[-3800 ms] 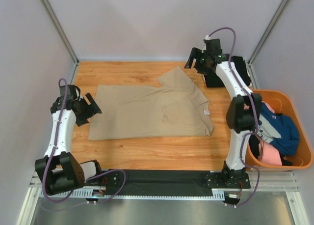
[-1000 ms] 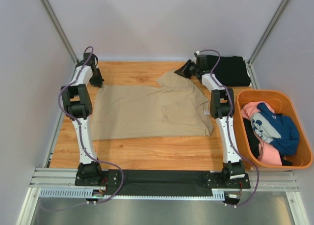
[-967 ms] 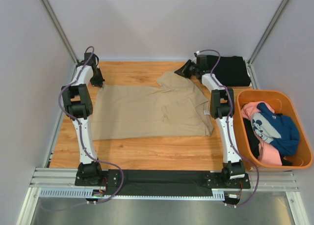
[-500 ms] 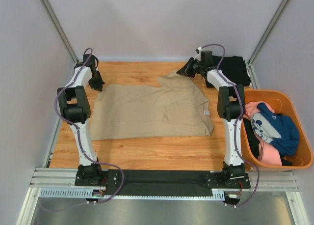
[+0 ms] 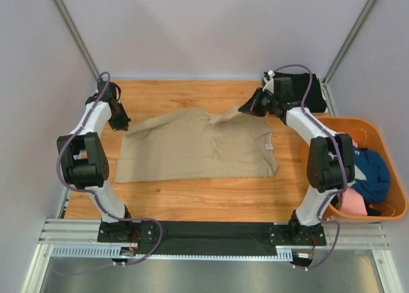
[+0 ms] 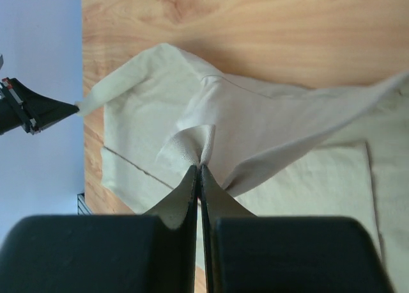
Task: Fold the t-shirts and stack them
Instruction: Fold the tshirt
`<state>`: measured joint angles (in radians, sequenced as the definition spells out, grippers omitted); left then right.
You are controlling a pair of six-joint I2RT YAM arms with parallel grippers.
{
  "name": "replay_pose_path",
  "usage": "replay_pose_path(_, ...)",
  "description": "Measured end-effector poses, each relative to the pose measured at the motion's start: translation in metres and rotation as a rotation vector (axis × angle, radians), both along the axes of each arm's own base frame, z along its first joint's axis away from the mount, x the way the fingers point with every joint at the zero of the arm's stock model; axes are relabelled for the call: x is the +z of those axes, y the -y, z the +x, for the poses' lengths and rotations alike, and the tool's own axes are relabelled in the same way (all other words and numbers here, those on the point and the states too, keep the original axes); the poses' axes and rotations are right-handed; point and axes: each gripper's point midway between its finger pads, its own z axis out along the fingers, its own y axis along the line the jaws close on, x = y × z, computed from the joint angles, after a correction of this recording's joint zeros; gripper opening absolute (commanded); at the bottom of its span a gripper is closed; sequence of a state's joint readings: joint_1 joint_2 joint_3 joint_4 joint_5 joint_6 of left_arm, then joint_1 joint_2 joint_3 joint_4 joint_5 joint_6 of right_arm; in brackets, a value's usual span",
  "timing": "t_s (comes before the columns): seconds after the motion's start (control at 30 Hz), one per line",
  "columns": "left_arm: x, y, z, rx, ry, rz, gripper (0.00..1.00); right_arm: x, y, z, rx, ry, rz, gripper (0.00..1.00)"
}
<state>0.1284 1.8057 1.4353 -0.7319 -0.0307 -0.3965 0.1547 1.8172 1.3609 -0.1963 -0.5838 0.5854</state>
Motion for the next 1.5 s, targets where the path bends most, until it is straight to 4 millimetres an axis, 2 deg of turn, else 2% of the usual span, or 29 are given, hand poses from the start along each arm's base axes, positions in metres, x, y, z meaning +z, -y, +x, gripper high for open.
replay_pose_path(0.2,-0.008,-0.002,-0.031,0.023,-0.035,-0.007,0.0,0.0,0.011,-0.044,-0.014,-0.013,-0.028,0.0)
replay_pose_path(0.47,-0.004,-0.007,-0.049,0.034,-0.023,0.017,0.0,0.008,0.022,-0.085,-0.037,0.022,-0.048,0.0)
replay_pose_path(0.7,-0.01,-0.011,-0.06,0.04,-0.042,0.027,0.0,0.004,0.026,-0.1,-0.045,0.02,-0.056,0.0)
replay_pose_path(1.03,0.0,-0.011,-0.074,0.039,-0.013,0.044,0.02,-0.009,0.036,-0.121,-0.086,0.009,-0.081,0.0)
replay_pose_path(1.07,0.001,-0.011,-0.077,0.04,-0.012,0.048,0.04,-0.011,0.039,-0.124,-0.1,0.007,-0.086,0.0)
replay_pose_path(1.17,0.004,-0.014,-0.086,0.043,-0.01,0.065,0.38,-0.026,0.048,-0.139,-0.155,-0.021,-0.1,0.02)
replay_pose_path(1.2,0.005,-0.015,-0.089,0.049,-0.008,0.07,0.69,-0.032,0.051,-0.145,-0.173,-0.035,-0.105,0.26)
replay_pose_path(1.23,0.007,-0.018,-0.092,0.059,-0.004,0.076,0.78,-0.039,0.055,-0.152,-0.201,-0.055,-0.108,0.41)
replay_pose_path(1.3,0.01,-0.024,-0.099,0.101,0.008,0.08,0.89,-0.05,0.063,-0.162,-0.248,-0.077,-0.123,0.66)
replay_pose_path(1.33,0.011,-0.028,-0.104,0.123,0.011,0.084,0.89,-0.054,0.066,-0.167,-0.266,-0.084,-0.13,0.71)
replay_pose_path(1.4,0.015,-0.035,-0.111,0.16,0.015,0.095,0.87,-0.058,0.071,-0.171,-0.294,-0.089,-0.141,0.73)
replay_pose_path(1.5,0.021,-0.038,-0.112,0.184,0.034,0.099,0.83,-0.054,0.075,-0.171,-0.313,-0.071,-0.148,0.73)
